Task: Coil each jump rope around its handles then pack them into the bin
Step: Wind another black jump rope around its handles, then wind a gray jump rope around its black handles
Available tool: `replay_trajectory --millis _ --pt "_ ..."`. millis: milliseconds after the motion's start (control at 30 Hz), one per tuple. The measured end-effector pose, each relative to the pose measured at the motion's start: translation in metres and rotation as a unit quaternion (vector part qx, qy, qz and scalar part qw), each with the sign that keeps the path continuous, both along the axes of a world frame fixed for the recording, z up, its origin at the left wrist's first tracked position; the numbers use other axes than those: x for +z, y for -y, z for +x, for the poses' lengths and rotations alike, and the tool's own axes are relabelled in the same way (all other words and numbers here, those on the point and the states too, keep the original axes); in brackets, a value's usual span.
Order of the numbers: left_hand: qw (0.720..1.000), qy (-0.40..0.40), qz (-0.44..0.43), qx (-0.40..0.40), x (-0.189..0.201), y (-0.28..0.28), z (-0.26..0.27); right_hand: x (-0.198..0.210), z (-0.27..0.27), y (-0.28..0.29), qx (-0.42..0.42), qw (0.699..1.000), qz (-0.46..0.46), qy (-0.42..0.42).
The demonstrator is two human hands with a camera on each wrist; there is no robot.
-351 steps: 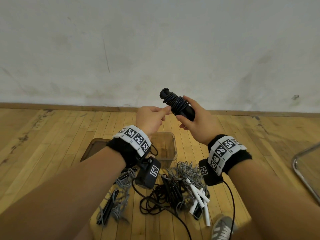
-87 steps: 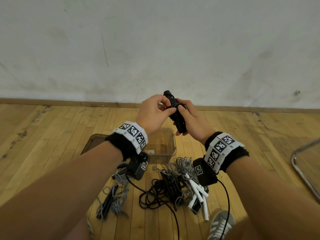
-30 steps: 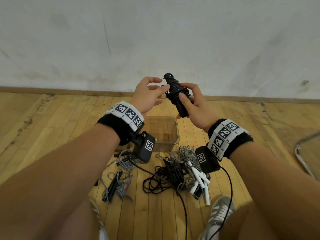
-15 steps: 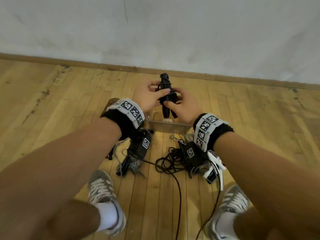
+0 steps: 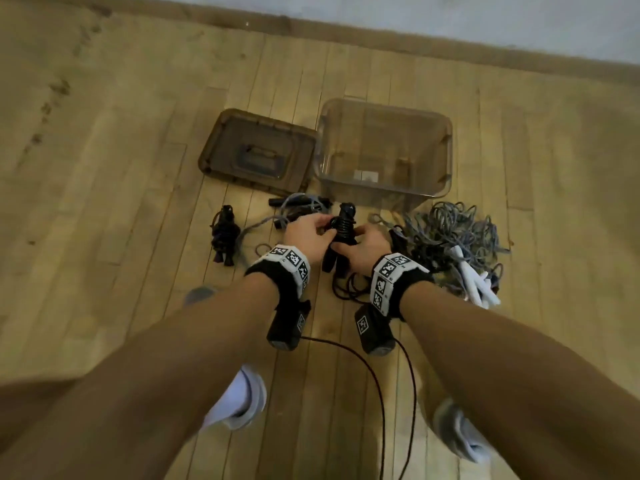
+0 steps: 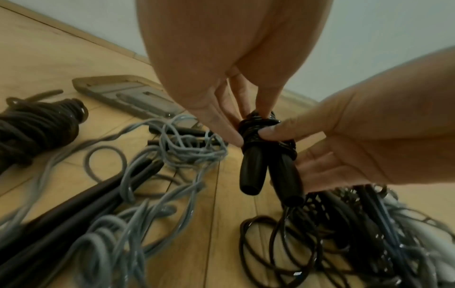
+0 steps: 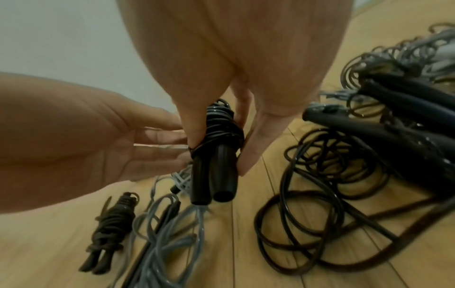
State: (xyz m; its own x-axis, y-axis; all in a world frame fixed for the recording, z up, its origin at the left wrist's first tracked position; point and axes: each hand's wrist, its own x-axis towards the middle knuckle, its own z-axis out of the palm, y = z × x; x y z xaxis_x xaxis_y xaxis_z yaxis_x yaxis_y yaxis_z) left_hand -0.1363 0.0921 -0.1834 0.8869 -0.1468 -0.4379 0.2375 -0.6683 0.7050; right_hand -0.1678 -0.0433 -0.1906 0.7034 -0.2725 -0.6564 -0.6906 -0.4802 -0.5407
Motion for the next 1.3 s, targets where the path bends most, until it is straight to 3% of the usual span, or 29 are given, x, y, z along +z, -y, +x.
replay_trajectory --millis 133,333,433,533,633,767,867,1133,1300 --pt "0.999 -0.035 0.021 -0.028 -0.026 -0.006 -0.001 -0.022 -0.001 0.002 0.004 0.999 -0.015 -0.037" --pt "0.996 -0.063 0.062 -0.027 -0.025 -0.030 -0.002 -0.023 0.003 -0.002 0.030 0.995 -0.046 -0.082" --pt "0.996 -0.047 0.080 0.004 -0.016 -0.048 -0.007 -0.013 0.003 -0.007 0.054 0.994 -0.071 -0.070" --pt "0.989 -0.022 0.123 0.082 -0.008 -0.068 -0.014 -0.003 0.001 -0.017 0.059 0.994 -0.092 -0.004" --pt "0.975 -0.061 0.161 0.140 -0.008 -0.084 -0.019 -0.001 -0.001 -0.036 0.099 0.993 -0.061 -0.008" --pt "0.973 -0.138 0.162 0.094 -0.022 -0.095 -0.023 -0.011 -0.011 -0.061 0.160 0.986 -0.016 -0.046" --pt "0.975 -0.152 0.156 0.051 -0.034 -0.097 -0.023 -0.022 -0.013 -0.072 0.185 0.980 -0.007 -0.067" --pt "0.974 -0.157 0.158 -0.034 -0.051 -0.093 -0.011 -0.043 -0.008 -0.079 0.155 0.981 0.087 -0.080" --pt "0.970 -0.152 0.181 -0.058 -0.034 -0.089 -0.014 -0.034 -0.006 -0.069 0.116 0.987 0.097 -0.060"
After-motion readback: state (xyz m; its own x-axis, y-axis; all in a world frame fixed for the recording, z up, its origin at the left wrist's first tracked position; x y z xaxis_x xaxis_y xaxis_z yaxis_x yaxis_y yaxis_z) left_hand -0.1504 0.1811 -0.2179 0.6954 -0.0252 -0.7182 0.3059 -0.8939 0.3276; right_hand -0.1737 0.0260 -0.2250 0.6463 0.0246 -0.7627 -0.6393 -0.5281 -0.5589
